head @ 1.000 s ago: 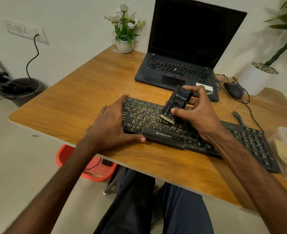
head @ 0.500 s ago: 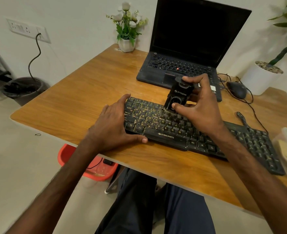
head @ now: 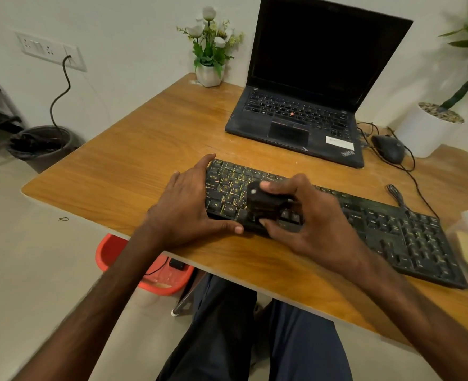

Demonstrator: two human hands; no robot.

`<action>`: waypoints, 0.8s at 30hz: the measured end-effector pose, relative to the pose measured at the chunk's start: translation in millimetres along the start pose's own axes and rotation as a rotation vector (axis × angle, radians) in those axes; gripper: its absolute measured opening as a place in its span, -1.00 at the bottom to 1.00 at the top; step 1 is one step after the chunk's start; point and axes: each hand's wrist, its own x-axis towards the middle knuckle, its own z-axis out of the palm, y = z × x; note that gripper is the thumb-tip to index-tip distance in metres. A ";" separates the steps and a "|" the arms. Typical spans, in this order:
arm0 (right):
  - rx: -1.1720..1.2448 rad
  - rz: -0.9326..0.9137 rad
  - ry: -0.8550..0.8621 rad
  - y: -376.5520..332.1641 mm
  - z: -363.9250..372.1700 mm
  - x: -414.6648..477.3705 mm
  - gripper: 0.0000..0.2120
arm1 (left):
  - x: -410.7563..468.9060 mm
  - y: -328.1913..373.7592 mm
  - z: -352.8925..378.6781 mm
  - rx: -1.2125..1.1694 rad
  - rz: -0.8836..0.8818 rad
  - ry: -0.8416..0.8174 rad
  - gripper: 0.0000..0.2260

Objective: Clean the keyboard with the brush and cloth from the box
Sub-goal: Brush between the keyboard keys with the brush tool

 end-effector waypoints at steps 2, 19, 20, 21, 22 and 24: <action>0.025 0.045 0.062 2.9 -7.6 7.8 -0.44 | 0.2 0.3 0.1 0.006 0.003 -0.004 0.29; 0.271 0.259 0.086 -2.2 -7.1 14.3 -0.46 | 2.8 -4.0 2.7 0.009 0.014 0.002 0.29; 0.311 0.316 0.108 1.6 -10.4 19.2 -0.47 | 2.6 -3.1 1.7 0.005 0.012 -0.002 0.29; 0.351 0.375 0.128 6.7 -13.4 24.2 -0.47 | 1.9 -1.9 0.9 0.001 0.009 -0.004 0.29; 0.399 0.430 0.146 12.6 -15.9 28.7 -0.47 | 1.0 -0.8 0.0 -0.005 0.004 -0.004 0.28; 0.530 0.529 0.169 23.6 -18.2 33.3 -0.45 | -0.6 2.2 -1.1 -0.015 -0.007 -0.001 0.27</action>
